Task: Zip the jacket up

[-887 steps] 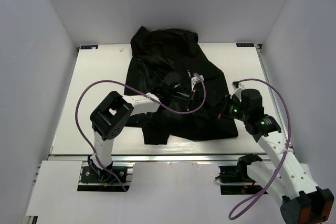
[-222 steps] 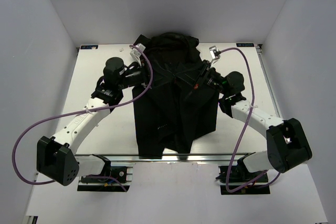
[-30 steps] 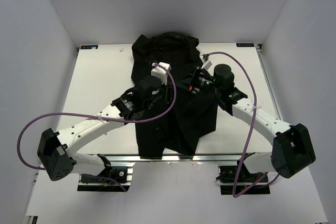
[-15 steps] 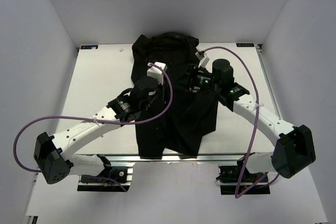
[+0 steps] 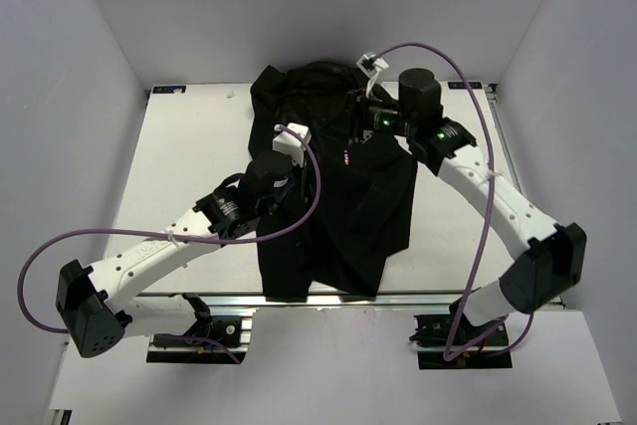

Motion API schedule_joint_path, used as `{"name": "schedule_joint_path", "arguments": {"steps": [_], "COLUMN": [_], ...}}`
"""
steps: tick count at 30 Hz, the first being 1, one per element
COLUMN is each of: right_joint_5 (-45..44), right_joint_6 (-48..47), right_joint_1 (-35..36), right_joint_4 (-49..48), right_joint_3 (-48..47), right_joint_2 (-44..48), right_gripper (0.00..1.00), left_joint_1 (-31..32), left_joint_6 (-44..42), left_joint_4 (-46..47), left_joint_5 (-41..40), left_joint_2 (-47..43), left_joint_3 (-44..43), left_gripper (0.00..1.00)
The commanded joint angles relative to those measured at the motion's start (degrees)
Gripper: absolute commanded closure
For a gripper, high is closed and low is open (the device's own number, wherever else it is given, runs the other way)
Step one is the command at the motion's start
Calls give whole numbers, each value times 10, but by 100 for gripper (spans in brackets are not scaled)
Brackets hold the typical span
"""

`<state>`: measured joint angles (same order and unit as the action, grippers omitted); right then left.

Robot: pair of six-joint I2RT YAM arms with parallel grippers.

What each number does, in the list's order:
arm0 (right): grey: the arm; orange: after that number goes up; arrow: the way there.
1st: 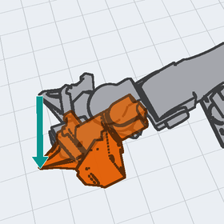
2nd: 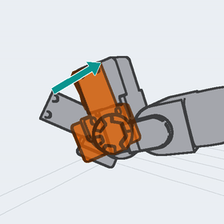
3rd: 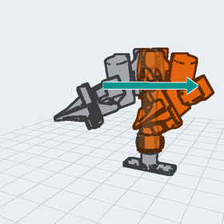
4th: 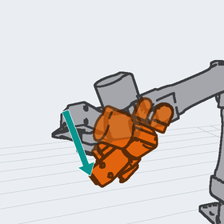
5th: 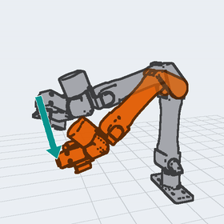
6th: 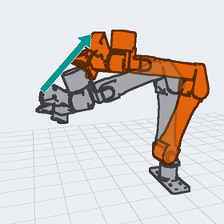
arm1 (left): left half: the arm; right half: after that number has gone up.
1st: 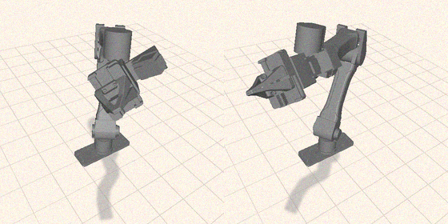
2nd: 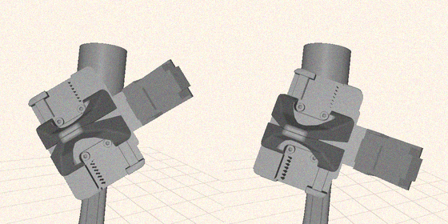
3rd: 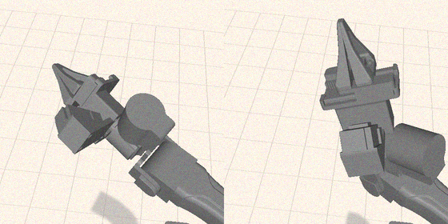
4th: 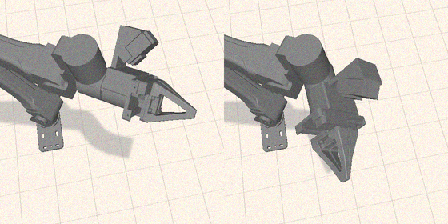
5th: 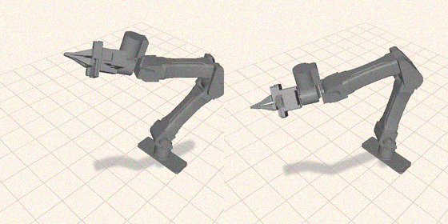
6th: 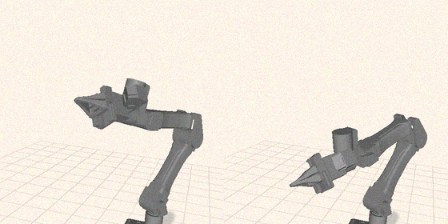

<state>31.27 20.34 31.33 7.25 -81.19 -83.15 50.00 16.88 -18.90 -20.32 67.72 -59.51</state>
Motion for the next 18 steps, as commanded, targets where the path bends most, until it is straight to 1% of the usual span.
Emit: {"name": "schedule_joint_path", "arguments": {"steps": [1, 3, 8, 12, 18], "right_joint_5": [27, 27, 61, 44, 9], "right_joint_6": [-48, -55, -72, -98, -113], "right_joint_1": [16, 22, 37, 65, 81], "right_joint_4": [51, 70, 83, 90, 95], "right_joint_3": [-44, -60, -60, -52, -42], "right_joint_2": [-39, -60, -76, -70, -68], "right_gripper": [45, 41, 40, 39, 39], "left_joint_1": [-1, -1, -1, -1, -1], "left_joint_6": [-14, -14, -12, -10, -5], "left_joint_4": [16, 15, 11, 7, 5], "left_joint_5": [7, 6, -1, -1, 1], "left_joint_2": [-18, -16, -13, -7, -4], "left_joint_3": [1, -2, -6, -10, -9], "left_gripper": [100, 100, 100, 100, 100]}}
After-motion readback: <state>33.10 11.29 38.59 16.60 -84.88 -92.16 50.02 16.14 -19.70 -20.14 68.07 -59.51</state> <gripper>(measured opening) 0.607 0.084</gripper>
